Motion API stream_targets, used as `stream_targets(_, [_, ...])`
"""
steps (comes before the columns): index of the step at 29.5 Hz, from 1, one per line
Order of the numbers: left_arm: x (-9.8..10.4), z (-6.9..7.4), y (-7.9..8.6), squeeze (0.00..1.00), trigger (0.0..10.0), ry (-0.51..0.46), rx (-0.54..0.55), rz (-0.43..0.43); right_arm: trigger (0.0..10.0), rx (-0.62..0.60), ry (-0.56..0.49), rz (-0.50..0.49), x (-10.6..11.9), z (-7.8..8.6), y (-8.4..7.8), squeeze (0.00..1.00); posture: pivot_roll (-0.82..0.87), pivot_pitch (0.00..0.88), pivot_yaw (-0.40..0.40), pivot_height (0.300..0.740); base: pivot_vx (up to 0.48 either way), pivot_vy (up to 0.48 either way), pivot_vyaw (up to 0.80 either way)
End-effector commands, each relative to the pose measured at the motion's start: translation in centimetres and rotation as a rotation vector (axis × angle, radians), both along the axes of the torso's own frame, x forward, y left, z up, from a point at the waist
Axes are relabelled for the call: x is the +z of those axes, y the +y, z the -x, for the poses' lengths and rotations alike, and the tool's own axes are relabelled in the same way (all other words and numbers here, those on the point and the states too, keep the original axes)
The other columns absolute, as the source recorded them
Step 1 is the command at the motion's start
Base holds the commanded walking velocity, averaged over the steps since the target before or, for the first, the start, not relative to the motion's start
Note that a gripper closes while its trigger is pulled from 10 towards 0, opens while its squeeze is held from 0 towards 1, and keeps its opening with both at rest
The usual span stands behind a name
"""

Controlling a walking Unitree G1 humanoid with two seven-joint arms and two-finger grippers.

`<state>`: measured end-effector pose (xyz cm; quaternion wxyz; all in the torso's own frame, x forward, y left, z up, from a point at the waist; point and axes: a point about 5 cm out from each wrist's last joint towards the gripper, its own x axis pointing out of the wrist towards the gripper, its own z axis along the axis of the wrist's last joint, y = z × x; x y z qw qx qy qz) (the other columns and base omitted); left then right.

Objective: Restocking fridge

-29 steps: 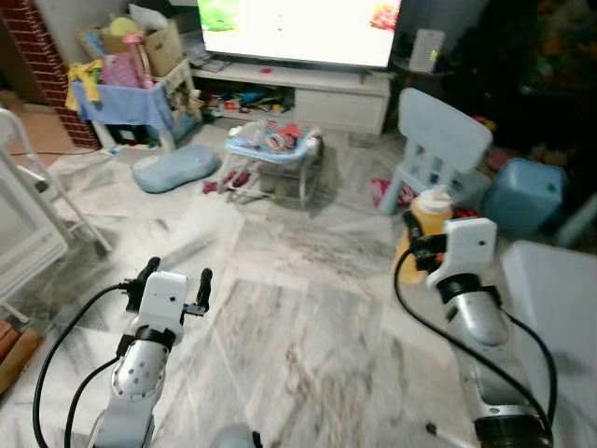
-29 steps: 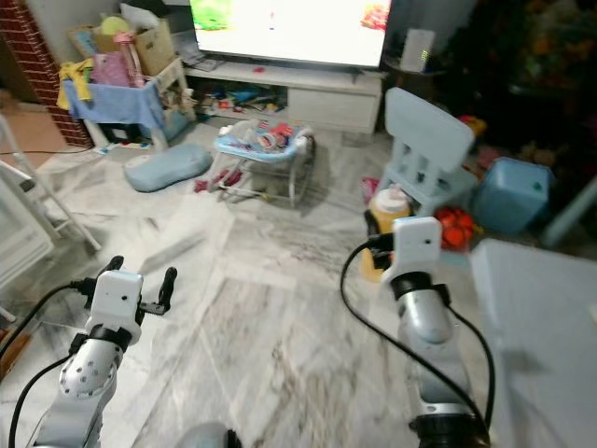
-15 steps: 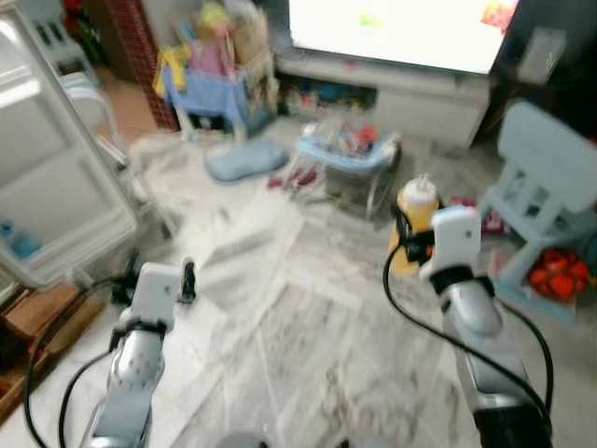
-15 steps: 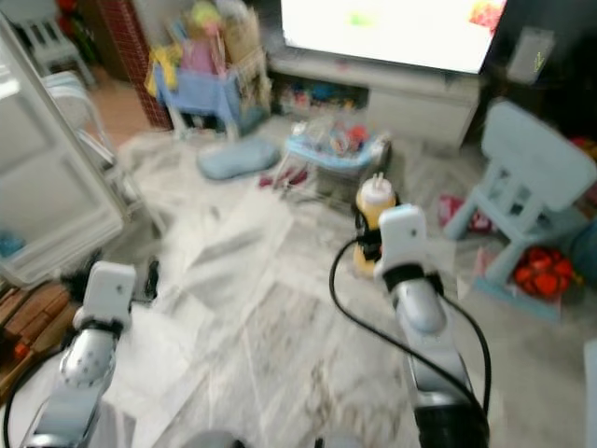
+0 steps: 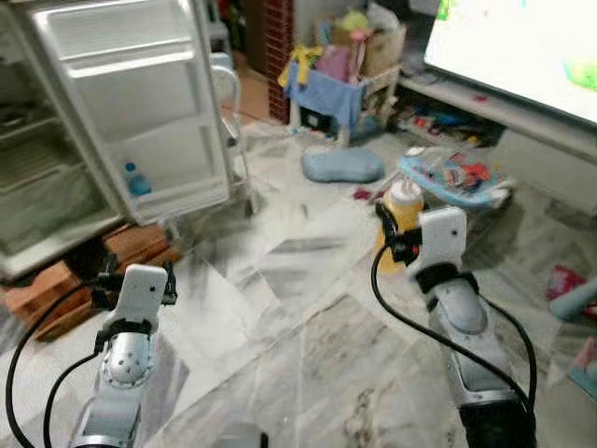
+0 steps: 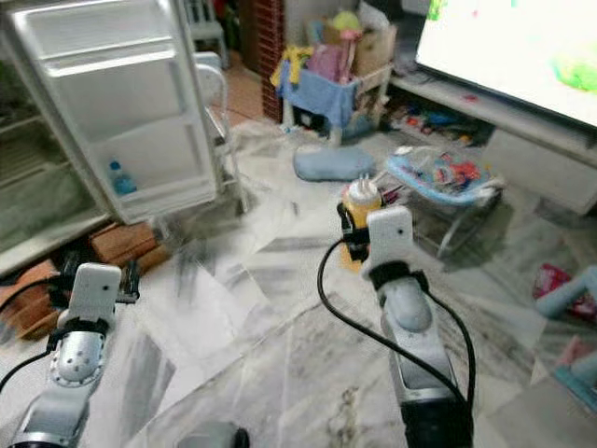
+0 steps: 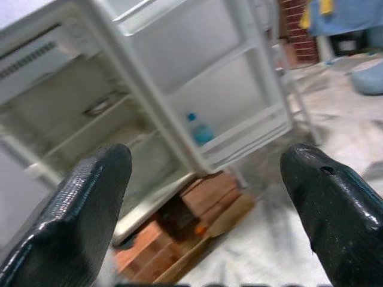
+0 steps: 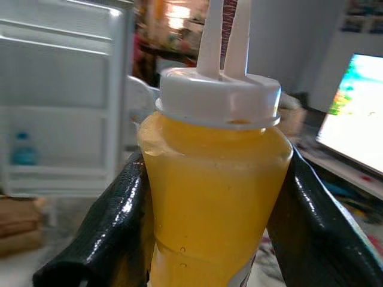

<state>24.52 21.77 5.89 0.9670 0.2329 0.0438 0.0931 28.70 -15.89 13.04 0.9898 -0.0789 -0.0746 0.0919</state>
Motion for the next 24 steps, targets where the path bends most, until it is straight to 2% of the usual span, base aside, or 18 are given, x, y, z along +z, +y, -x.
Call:
stream_targets(1, [0.3, -0.1, 0.3, 0.0, 10.0, -0.023, 0.024, -0.02, 10.0, -0.003, -0.013, -0.007, 0.4, -0.2, -0.2, 0.0, 0.05, 0.0, 0.008, 0.74, 0.0, 0.0, 0.74])
stream_targets(3, [0.2, 0.0, 0.3, 0.0, 10.0, -0.012, 0.012, 0.014, 10.0, -0.005, -0.014, -0.018, 0.5, -0.2, -0.2, 0.0, 0.04, 0.0, 0.008, 0.74, 0.0, 0.0, 0.64])
stream_targets(6, [0.3, -0.2, 0.5, 0.0, 10.0, -0.023, 0.025, 0.017, 10.0, -0.004, -0.02, -0.018, 0.7, -0.4, -0.2, 0.0, 0.04, 0.0, 0.006, 0.74, 0.0, 0.0, 0.57])
stream_targets(7, [0.1, -0.4, 0.0, 0.0, 10.0, 0.02, -0.035, 0.104, 10.0, -0.004, -0.018, -0.019, 0.7, -0.4, -0.2, 0.0, 0.04, 0.0, 0.005, 0.74, 0.0, 0.0, 0.0])
stream_targets(8, [0.1, -0.4, 0.0, 0.0, 10.0, 0.02, -0.035, 0.104, 10.0, -0.004, -0.018, -0.019, 0.7, -0.4, -0.2, 0.0, 0.04, 0.0, 0.005, 0.74, 0.0, 0.0, 0.0])
stream_targets(9, [0.1, -0.5, -0.4, 0.0, 10.0, 0.031, -0.06, 0.178, 10.0, -0.006, -0.016, -0.034, 0.6, -0.5, -0.2, 0.0, 0.04, 0.0, 0.006, 0.74, 0.262, 0.0, 0.0])
stream_targets(10, [0.2, -0.6, -0.5, 0.0, 10.0, 0.025, -0.062, 0.188, 10.0, -0.005, -0.017, -0.036, 0.6, -0.5, -0.2, 0.0, 0.05, 0.0, 0.005, 0.74, 0.368, 0.0, 0.0])
stream_targets(17, [0.3, -0.6, -1.6, 0.0, 10.0, 0.024, -0.135, 0.209, 10.0, -0.008, -0.022, -0.025, 0.7, -0.5, -0.2, 0.0, 0.04, 0.0, 0.008, 0.74, 0.437, 0.0, 0.0])
stream_targets(24, [0.4, -0.7, -1.5, 0.0, 10.0, 0.029, -0.136, 0.222, 10.0, -0.005, -0.018, -0.027, 0.6, -0.4, -0.1, 0.0, 0.04, 0.0, 0.006, 0.74, 0.454, 0.0, 0.0])
